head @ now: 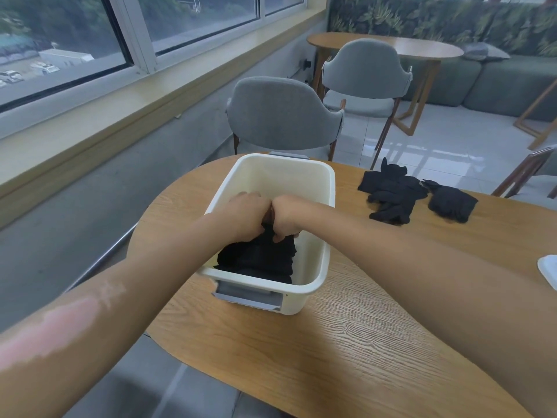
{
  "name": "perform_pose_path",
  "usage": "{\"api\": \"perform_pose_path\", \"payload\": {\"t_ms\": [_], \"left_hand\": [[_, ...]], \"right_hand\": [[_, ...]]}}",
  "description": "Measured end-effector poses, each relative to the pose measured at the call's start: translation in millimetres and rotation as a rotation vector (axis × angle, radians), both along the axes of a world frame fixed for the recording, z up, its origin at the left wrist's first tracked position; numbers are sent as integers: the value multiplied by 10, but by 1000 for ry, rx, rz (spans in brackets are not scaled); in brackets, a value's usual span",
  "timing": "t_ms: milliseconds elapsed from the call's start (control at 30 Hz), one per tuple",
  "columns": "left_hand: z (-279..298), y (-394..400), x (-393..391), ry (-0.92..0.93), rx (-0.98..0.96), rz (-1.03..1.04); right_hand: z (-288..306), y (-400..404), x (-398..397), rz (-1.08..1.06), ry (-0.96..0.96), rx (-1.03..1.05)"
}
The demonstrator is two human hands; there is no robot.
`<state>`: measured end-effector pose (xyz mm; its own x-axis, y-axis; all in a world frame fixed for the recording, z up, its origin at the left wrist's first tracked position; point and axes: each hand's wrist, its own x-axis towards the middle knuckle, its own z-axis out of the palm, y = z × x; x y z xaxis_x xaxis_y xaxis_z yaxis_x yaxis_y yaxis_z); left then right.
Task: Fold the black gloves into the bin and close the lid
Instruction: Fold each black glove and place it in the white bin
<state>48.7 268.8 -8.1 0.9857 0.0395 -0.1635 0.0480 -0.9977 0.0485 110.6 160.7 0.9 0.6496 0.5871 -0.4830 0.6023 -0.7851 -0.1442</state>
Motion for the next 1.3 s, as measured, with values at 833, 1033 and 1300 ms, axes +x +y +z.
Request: {"api": "perform_pose_path", "payload": {"t_ms": [833, 1033, 1300], "left_hand": [[1028, -326, -188, -45, 18, 9], [1201, -780, -176, -150, -90, -84], [994, -1486, -38, -166, -222, -172]], "right_hand": [[1016, -958, -51, 84, -125, 397], [1156, -1670, -4, -6, -223, 427], [738, -2511, -65, -211, -191, 484]]}}
